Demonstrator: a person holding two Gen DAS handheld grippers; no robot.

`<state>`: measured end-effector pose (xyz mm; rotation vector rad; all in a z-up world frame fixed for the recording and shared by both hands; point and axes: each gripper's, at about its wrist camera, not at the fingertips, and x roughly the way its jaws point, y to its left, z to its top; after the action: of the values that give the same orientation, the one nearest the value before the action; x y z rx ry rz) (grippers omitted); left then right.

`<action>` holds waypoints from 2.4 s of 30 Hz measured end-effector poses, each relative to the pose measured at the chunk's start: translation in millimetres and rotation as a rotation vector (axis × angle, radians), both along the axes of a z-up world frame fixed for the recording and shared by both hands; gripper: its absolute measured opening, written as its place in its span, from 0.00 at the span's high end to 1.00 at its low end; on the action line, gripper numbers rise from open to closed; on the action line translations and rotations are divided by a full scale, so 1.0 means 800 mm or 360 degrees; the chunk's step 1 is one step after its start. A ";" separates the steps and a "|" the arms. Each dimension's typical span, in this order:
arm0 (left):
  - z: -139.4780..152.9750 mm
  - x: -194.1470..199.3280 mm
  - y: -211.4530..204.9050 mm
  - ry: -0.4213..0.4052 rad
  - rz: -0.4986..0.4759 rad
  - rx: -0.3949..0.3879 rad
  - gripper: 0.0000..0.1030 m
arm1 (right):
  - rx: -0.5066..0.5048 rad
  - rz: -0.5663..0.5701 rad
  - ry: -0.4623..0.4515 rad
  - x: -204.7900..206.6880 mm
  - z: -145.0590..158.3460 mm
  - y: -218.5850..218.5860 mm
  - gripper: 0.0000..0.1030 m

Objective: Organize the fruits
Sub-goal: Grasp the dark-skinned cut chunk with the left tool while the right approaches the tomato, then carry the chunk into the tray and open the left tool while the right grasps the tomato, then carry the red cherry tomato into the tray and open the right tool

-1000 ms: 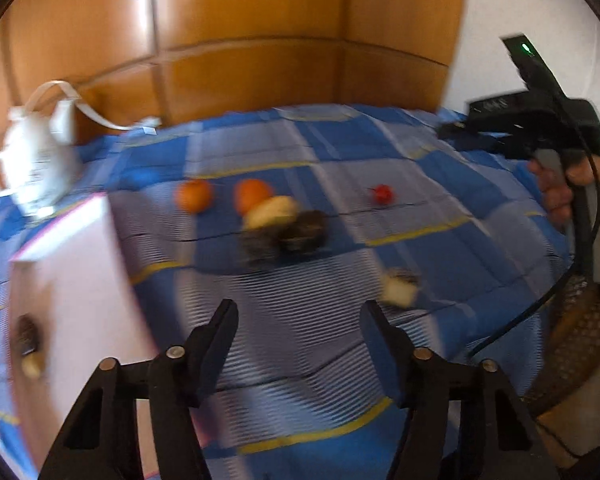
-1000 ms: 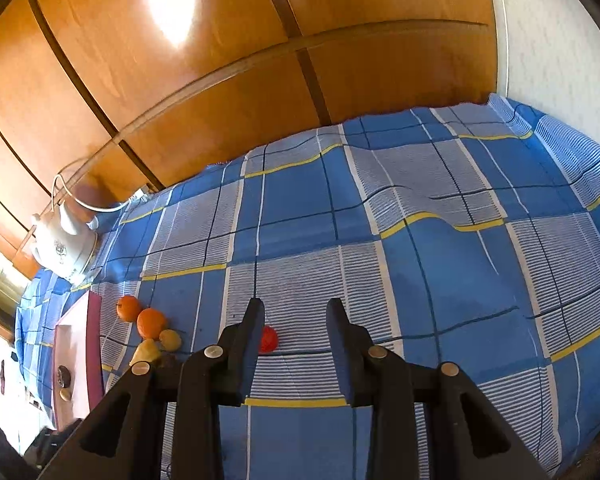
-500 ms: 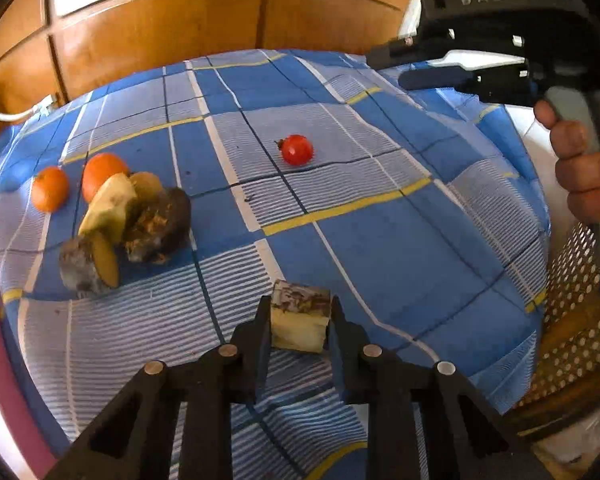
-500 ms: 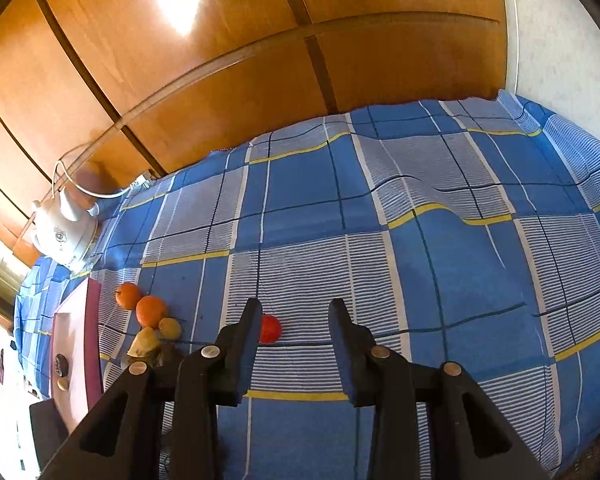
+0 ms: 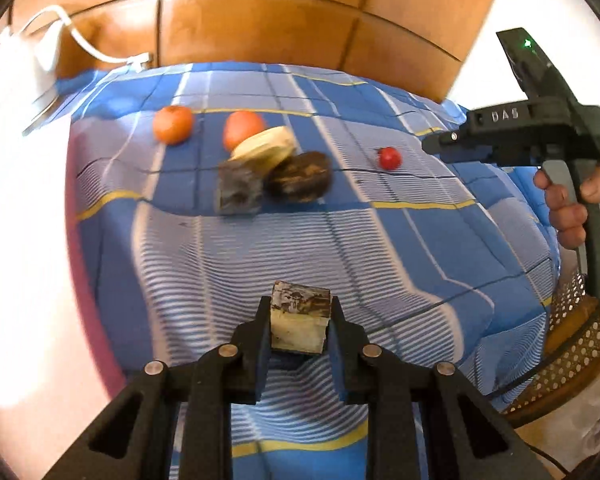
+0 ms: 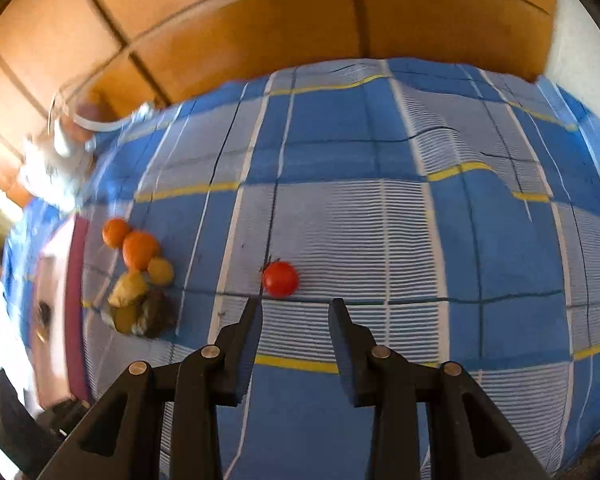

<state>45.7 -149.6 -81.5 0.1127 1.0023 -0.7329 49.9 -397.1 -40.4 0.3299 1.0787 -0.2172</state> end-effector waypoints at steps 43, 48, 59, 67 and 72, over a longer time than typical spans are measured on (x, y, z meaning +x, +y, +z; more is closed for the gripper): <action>0.050 0.192 0.244 -0.0083 0.0998 -0.0065 0.66 | -0.0281 0.0328 0.0205 0.074 -0.060 0.049 0.75; 0.059 0.155 0.229 -0.0181 0.0979 -0.0001 0.55 | -0.0297 0.0336 0.0204 0.072 -0.059 0.057 0.75; 0.053 0.057 0.196 -0.0231 0.0884 0.0079 0.47 | -0.0281 0.0414 0.0184 0.070 -0.059 0.073 0.75; 0.058 0.027 0.195 -0.0272 0.0911 0.0108 0.40 | -0.0273 0.0442 0.0142 0.062 -0.047 0.089 0.75; 0.066 0.020 0.200 -0.0313 0.0931 0.0119 0.39 | -0.0263 0.0446 0.0092 0.055 -0.033 0.095 0.75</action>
<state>62.0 10.5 -28.8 -0.0448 0.8155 -0.1458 93.6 -321.1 -67.0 0.0228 1.1426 -0.0650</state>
